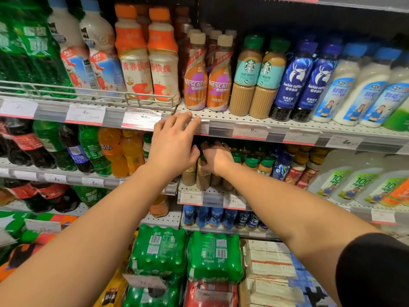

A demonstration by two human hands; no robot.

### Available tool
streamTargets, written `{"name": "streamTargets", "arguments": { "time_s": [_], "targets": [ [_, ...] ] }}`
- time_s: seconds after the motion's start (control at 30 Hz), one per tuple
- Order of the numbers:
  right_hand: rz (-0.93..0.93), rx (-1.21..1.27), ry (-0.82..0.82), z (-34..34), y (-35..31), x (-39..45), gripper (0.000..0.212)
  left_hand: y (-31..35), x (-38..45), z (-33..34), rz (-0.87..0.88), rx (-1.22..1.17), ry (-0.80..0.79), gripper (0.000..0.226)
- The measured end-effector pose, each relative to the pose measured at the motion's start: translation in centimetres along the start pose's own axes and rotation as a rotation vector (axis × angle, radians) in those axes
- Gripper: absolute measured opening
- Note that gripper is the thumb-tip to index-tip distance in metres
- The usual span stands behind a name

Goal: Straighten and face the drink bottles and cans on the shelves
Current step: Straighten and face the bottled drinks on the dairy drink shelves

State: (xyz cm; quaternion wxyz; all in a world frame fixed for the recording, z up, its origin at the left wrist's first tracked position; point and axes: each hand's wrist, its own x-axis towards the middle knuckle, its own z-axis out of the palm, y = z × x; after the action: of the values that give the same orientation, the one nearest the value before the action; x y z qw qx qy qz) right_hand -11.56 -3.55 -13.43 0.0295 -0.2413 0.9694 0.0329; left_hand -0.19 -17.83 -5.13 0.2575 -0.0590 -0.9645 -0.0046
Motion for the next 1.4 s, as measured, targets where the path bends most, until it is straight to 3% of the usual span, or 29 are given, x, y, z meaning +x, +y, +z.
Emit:
{"name": "streamTargets", "arguments": {
  "time_s": [0.2, 0.33, 0.47, 0.67, 0.83, 1.03, 1.4],
  "targets": [
    [-0.042, -0.058, -0.041, -0.2, 0.7, -0.2, 0.074, 0.1, -0.1, -0.1, -0.002, 0.0, -0.012, 0.072],
    [-0.114, -0.063, 0.078, -0.5, 1.5, -1.3, 0.077, 0.2, -0.1, -0.3, -0.003, 0.002, -0.024, 0.073],
    [-0.205, -0.036, 0.246, -1.6, 3.2, -3.7, 0.067, 0.2, -0.2, -0.3, 0.001, 0.008, -0.031, 0.075],
    [-0.314, -0.018, 0.23, -4.6, 8.8, -9.8, 0.041, 0.8, -0.6, -0.1, -0.011, 0.028, -0.066, 0.081],
    [-0.272, -0.019, 0.283, -8.0, 13.6, -14.9, 0.029, 2.8, -0.1, -1.3, -0.078, 0.0, -0.118, 0.074],
    [-0.226, 0.082, 0.487, -13.3, 17.7, -18.5, 0.022, 7.2, 2.6, -5.8, 0.097, -0.141, 0.061, 0.051],
    [-0.238, 0.112, 0.773, -26.5, 17.6, -19.9, 0.039, 9.7, 9.5, -15.6, 0.244, -0.1, 0.4, 0.05]
  ]
}}
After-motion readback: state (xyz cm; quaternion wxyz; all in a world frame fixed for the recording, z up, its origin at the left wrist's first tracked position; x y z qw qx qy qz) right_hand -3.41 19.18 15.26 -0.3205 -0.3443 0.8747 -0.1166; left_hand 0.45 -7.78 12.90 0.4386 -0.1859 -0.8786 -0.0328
